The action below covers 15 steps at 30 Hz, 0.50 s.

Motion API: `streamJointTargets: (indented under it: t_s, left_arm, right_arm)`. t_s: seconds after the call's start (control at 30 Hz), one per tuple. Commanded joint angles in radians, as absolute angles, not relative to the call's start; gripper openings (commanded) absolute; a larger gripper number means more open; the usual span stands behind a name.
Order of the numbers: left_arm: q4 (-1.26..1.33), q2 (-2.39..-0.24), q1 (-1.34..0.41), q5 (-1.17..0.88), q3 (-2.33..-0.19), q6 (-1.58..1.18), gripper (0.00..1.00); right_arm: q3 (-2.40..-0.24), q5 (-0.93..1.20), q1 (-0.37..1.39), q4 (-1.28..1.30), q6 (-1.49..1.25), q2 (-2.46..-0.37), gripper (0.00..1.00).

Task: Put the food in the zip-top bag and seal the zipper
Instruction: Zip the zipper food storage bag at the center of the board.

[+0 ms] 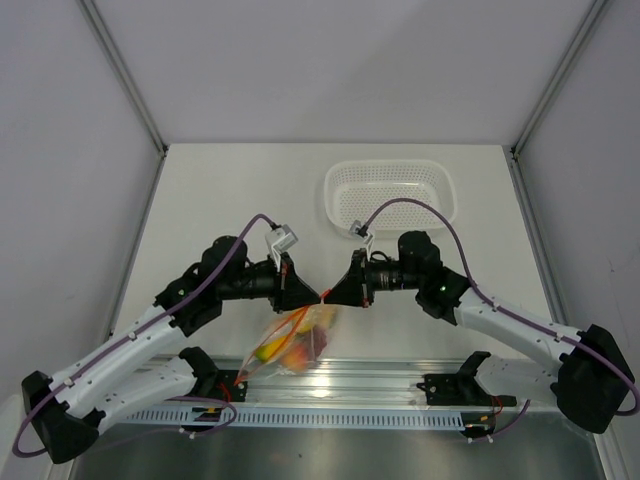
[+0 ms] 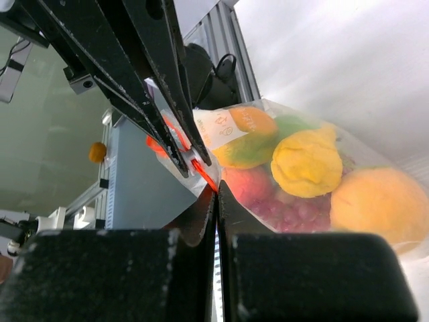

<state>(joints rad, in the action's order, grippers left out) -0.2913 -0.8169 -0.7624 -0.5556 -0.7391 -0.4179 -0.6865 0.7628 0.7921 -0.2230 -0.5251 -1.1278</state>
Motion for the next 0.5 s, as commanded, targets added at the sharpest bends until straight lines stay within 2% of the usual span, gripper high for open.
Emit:
streamJointTargets:
  t_s: [0.0, 0.23, 0.47]
  left_arm:
    - [-0.339, -0.796, -0.769, -0.578, -0.767, -0.407, 0.01]
    - [-0.385, -0.758, -0.769, -0.563, -0.762, -0.402, 0.01]
    - [-0.425, -0.729, -0.769, -0.558, -0.768, -0.396, 0.00]
  right_arm:
    - [-0.686, 0.698, 0.764, -0.316, -0.561, -1.091, 0.00]
    - [-0.657, 0.721, 0.735, -0.337, -0.586, -1.071, 0.00]
    - [-0.718, 0.863, 0.756, -0.209, -0.438, -1.088, 0.00]
